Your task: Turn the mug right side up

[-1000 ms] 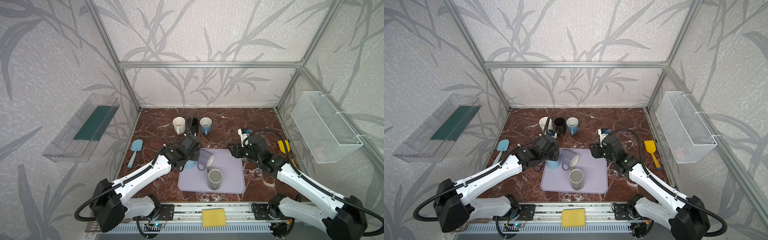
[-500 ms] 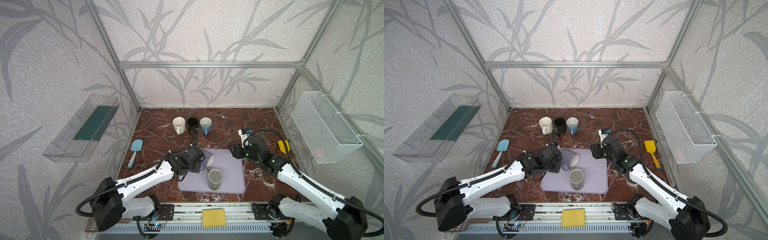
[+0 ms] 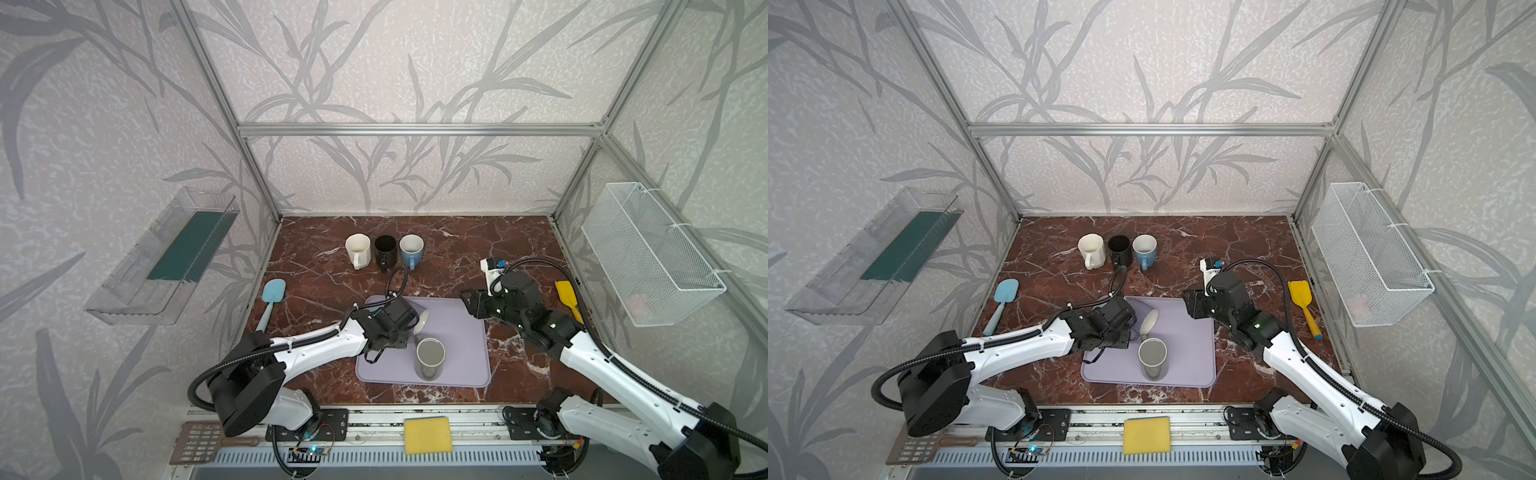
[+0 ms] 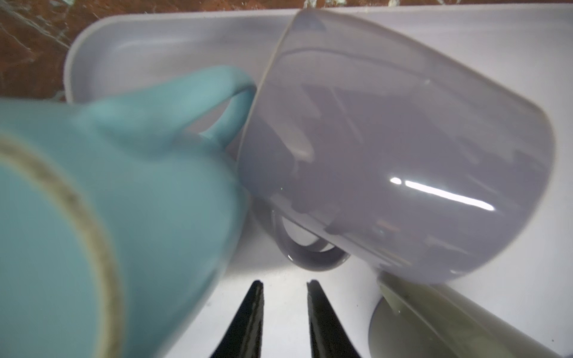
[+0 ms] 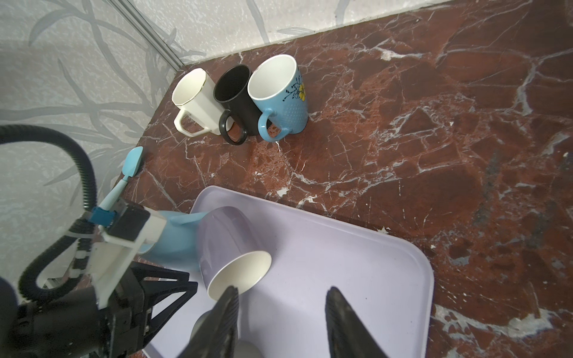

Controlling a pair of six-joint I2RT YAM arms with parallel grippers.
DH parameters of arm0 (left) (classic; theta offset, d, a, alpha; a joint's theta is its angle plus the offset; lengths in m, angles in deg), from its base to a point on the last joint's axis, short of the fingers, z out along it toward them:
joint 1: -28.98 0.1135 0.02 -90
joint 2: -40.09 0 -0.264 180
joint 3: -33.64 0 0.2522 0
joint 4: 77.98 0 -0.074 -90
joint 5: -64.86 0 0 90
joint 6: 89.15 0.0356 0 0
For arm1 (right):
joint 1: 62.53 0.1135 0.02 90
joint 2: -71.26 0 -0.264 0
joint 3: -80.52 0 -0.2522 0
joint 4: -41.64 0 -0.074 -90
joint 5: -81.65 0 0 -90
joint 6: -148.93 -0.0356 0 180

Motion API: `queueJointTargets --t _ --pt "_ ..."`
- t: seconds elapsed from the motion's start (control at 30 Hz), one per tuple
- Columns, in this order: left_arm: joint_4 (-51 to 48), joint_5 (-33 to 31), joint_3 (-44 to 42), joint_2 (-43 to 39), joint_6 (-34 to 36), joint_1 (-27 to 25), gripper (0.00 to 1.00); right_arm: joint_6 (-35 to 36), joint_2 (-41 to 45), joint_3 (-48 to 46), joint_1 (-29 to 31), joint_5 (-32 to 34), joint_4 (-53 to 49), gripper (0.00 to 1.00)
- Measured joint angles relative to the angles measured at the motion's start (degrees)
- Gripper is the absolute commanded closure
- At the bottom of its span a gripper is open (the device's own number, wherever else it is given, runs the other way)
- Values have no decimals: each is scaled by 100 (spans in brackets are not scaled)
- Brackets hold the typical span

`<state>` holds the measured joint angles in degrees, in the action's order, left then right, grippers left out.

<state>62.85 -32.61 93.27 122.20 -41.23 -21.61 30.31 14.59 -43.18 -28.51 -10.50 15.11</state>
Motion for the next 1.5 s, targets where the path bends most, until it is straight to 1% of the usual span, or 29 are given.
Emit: queueJointTargets --t 0.33,0.87,1.17,1.5 --pt "426 13 0 664 -111 0 71 87 179 0 0 120 -210 52" --pt "1058 291 39 999 -155 -107 71 127 238 -2 -13 168 -256 52" --pt "1001 -22 81 1032 -136 -122 69 129 238 -2 -20 168 -256 52" --pt "1003 -310 109 1108 48 -122 68 149 295 -2 -22 175 -306 52"
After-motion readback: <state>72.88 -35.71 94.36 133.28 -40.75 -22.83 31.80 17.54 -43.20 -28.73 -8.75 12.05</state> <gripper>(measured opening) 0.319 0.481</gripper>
